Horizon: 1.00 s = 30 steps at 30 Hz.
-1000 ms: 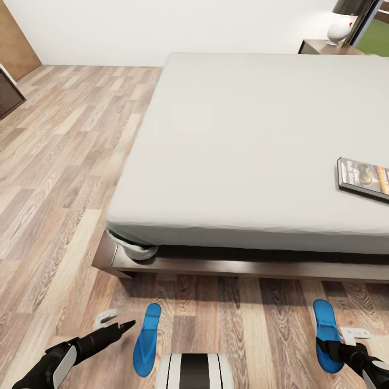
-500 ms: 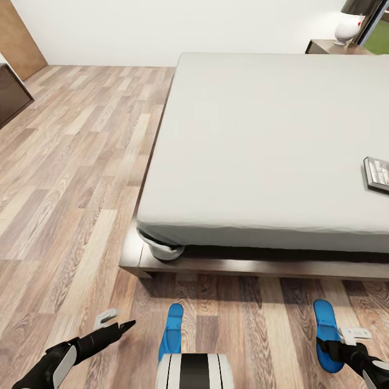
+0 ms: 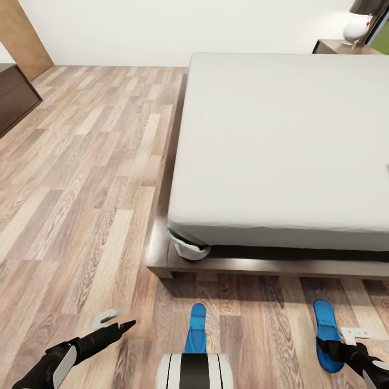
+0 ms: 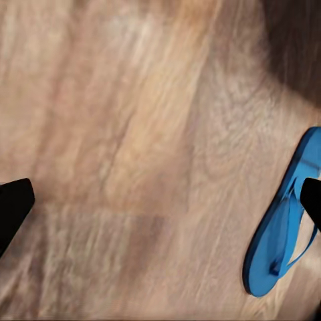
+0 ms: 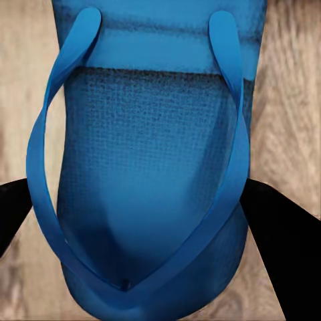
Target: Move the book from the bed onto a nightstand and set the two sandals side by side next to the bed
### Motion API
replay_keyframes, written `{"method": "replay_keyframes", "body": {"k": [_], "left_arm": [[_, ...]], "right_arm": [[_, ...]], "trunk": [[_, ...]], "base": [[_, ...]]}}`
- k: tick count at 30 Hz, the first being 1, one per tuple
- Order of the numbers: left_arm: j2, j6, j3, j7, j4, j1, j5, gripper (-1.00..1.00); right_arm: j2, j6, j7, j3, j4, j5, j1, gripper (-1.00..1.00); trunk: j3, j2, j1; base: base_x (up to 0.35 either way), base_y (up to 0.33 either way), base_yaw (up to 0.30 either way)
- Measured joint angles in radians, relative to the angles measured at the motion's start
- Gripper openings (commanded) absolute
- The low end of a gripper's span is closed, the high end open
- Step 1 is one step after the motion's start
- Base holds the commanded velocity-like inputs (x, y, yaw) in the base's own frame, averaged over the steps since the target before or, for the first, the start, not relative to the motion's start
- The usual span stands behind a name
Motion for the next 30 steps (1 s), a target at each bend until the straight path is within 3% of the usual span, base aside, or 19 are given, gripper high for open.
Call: {"method": "replay_keyframes", "body": {"k": [30], "left_arm": [[0.0, 0.002, 0.0, 0.0, 0.0, 0.0, 0.001, 1.0]], "right_arm": [[0.0, 0.001, 0.0, 0.0, 0.0, 0.0, 0.0, -1.0]], "trunk": [[0.0, 0.0, 0.0]], "base": [[0.0, 0.293, 0.0]]}}
